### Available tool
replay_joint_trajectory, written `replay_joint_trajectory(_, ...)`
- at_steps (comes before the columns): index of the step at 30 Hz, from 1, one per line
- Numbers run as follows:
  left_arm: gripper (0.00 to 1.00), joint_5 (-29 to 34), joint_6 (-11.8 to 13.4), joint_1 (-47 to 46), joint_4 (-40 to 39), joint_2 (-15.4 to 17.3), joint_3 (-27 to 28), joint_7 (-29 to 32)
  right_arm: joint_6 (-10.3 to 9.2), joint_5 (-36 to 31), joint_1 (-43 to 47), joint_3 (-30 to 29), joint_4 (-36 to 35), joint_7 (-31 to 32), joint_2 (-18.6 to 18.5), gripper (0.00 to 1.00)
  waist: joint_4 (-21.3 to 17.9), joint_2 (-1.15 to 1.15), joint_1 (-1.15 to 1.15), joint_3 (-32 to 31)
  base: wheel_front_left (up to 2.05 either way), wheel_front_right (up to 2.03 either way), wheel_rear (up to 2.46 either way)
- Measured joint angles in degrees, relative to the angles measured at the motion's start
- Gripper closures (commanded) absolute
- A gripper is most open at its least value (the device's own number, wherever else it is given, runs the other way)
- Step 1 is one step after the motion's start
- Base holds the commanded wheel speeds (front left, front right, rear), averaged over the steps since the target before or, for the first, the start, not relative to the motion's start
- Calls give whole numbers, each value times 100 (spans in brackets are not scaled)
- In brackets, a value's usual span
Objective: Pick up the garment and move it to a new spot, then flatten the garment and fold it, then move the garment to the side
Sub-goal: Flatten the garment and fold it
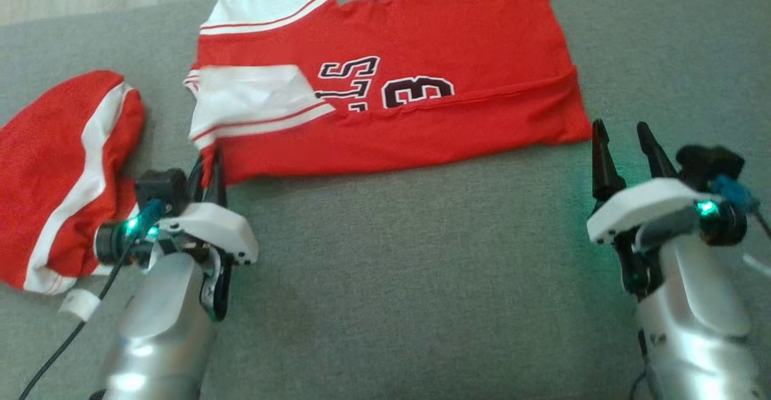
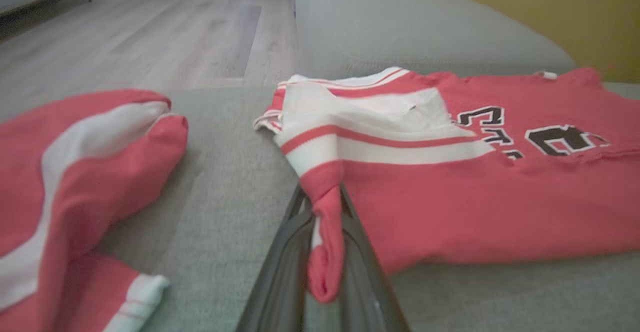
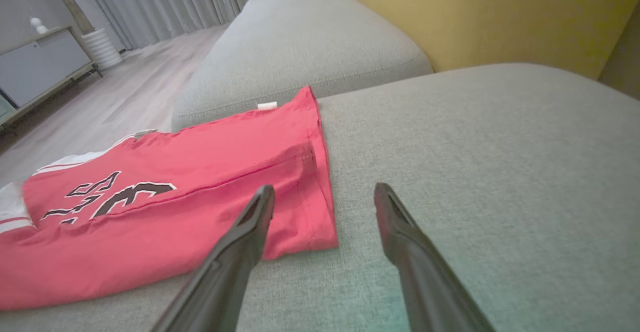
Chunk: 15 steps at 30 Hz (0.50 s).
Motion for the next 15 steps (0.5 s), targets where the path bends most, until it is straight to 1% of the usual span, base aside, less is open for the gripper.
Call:
replay_joint_trajectory(4,100,177,-63,-54,-347,0,-209,-218,0,131,-543,-283,849,370,-5,0,141,0,0,11,0,0,0)
replay_joint_trajectory(6,100,234,-98,-103,-453,-14,-294,-234,0,148,-773,-393,1312,444,-8,0,217,0,0,26,0,0,0)
replay_joint_trajectory(11,100,268,-164,-144,-647,-36,-454,-207,0,-261,-1291,-673,2342,448,-9,0,364,0,0,82,0,0,0)
replay_joint_trajectory(12,100,268,-163,-144,-706,-37,-482,-198,0,-417,-1482,-749,2665,368,-10,0,402,0,0,102,0,0,0)
replay_joint_trajectory(15,100,268,-162,-134,-760,-36,-558,-174,0,-617,-1761,-857,3092,237,-31,0,440,0,0,127,0,0,0)
